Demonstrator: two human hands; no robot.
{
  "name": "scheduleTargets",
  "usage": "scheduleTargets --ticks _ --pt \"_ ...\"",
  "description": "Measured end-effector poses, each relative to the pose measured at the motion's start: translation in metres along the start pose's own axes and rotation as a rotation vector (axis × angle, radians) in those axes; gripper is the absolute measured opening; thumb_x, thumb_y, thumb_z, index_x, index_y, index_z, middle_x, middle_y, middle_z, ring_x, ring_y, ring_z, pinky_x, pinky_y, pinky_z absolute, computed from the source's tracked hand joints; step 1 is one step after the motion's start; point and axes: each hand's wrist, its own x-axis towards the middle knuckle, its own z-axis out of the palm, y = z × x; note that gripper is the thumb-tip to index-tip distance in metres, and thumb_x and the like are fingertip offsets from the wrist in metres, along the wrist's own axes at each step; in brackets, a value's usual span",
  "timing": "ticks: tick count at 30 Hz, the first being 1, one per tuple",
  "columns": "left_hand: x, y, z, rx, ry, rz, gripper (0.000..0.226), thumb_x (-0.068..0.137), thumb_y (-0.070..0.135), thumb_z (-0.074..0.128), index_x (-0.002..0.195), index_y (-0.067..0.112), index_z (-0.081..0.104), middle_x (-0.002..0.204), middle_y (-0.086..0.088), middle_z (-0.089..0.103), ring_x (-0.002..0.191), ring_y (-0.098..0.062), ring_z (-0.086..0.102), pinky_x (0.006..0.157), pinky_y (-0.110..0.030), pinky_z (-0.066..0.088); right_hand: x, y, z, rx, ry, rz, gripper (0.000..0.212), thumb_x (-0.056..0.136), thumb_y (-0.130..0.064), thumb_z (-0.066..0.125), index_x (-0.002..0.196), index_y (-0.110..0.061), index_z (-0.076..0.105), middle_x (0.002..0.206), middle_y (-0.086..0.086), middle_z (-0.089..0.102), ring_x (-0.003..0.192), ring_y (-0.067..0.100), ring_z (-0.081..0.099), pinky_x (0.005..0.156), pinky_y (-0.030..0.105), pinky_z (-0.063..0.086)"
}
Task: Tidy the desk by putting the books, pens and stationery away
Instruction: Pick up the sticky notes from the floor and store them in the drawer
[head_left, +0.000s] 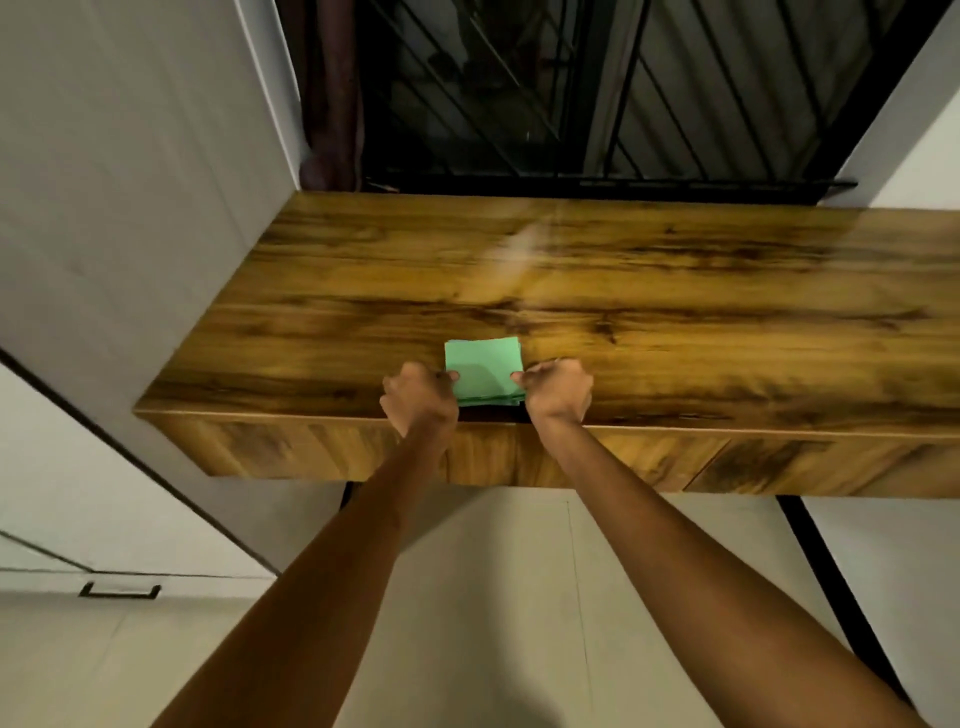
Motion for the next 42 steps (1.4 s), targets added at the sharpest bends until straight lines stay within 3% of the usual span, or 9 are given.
scheduleTargets --ticks 10,16,19,23,26,28,34,39,42 --pt "-0.009 -0.004 0.008 0.098 0.121 0.132 0.034 0.089 0.036 0.06 0.107 0.008 0.065 0.112 -0.011 0.065 0.109 -0.029 0.052 0.09 -0.04 0.038 0.003 0.017 0.011 -0.121 0.115 -0.103 0.015 0.075 -0.021 0.079 0.084 -0.008 0.076 0.092 0.012 0.074 0.086 0.025 0.069 0.072 0.029 0.051" --pt "-0.047 -0.047 0.006 -0.46 0.408 0.194 0.043 0.091 0.044 0.051 0.111 0.007 0.052 0.107 -0.013 0.056 0.1 -0.027 0.055 0.087 -0.04 0.049 -0.034 0.041 -0.014 0.847 0.173 0.0 0.042 0.094 -0.033 0.055 0.06 -0.01 0.055 0.042 -0.003 0.054 0.035 0.007 0.046 0.036 0.018 0.036" --pt "-0.066 -0.074 0.01 -0.76 0.367 -0.091 0.061 0.087 0.049 0.047 0.122 0.0 0.044 0.113 -0.019 0.057 0.105 -0.032 0.057 0.085 -0.034 0.05 -0.055 0.086 -0.011 0.988 0.191 0.213 0.049 0.093 -0.045 0.052 0.058 -0.009 0.051 0.039 -0.001 0.052 0.033 0.01 0.046 0.038 0.018 0.035" --pt "-0.053 -0.096 0.025 -1.115 0.09 -0.508 0.069 0.083 0.04 0.063 0.136 0.006 0.035 0.134 -0.017 0.051 0.122 -0.034 0.051 0.102 -0.043 0.043 -0.043 0.137 0.011 1.192 0.08 0.578 0.05 0.08 -0.06 0.059 0.082 -0.01 0.057 0.073 0.007 0.061 0.067 0.021 0.059 0.061 0.032 0.048" --pt "-0.04 -0.102 0.035 -1.299 -0.092 -0.567 0.094 0.072 0.06 0.064 0.147 0.021 0.023 0.147 -0.009 0.041 0.131 -0.037 0.044 0.107 -0.056 0.034 -0.026 0.149 0.026 1.282 -0.02 0.613 0.093 0.066 -0.077 0.059 0.132 -0.013 0.044 0.123 0.013 0.052 0.117 0.031 0.051 0.101 0.046 0.042" --pt "-0.04 -0.108 0.043 -1.35 -0.192 -0.57 0.108 0.059 0.074 0.065 0.147 0.027 0.024 0.149 -0.006 0.038 0.133 -0.037 0.041 0.108 -0.057 0.032 -0.019 0.147 0.032 1.318 -0.064 0.574 0.126 0.041 -0.085 0.066 0.145 -0.023 0.029 0.14 0.013 0.041 0.133 0.035 0.04 0.11 0.053 0.031" --pt "-0.035 -0.118 0.057 -1.457 -0.158 -0.552 0.11 0.052 0.077 0.066 0.142 0.023 0.035 0.143 -0.009 0.046 0.122 -0.035 0.049 0.098 -0.049 0.042 -0.004 0.15 0.046 1.497 0.018 0.548 0.133 0.029 -0.082 0.073 0.143 -0.026 0.033 0.145 0.013 0.042 0.128 0.036 0.044 0.108 0.055 0.036" --pt "-0.03 -0.116 0.055 -1.384 0.022 -0.567 0.12 0.037 0.079 0.073 0.137 0.021 0.042 0.138 -0.007 0.052 0.124 -0.032 0.051 0.104 -0.054 0.04 0.001 0.158 0.05 1.474 -0.038 0.572 0.107 0.058 -0.083 0.056 0.145 -0.027 0.03 0.144 0.012 0.04 0.131 0.037 0.04 0.106 0.058 0.036" --pt "-0.031 -0.118 0.049 -1.191 0.203 -0.449 0.104 0.054 0.057 0.077 0.142 0.022 0.033 0.144 -0.006 0.044 0.129 -0.028 0.046 0.108 -0.053 0.037 0.001 0.162 0.048 1.472 -0.083 0.565 0.111 0.055 -0.083 0.057 0.146 -0.028 0.028 0.146 0.012 0.037 0.126 0.036 0.043 0.1 0.058 0.039"
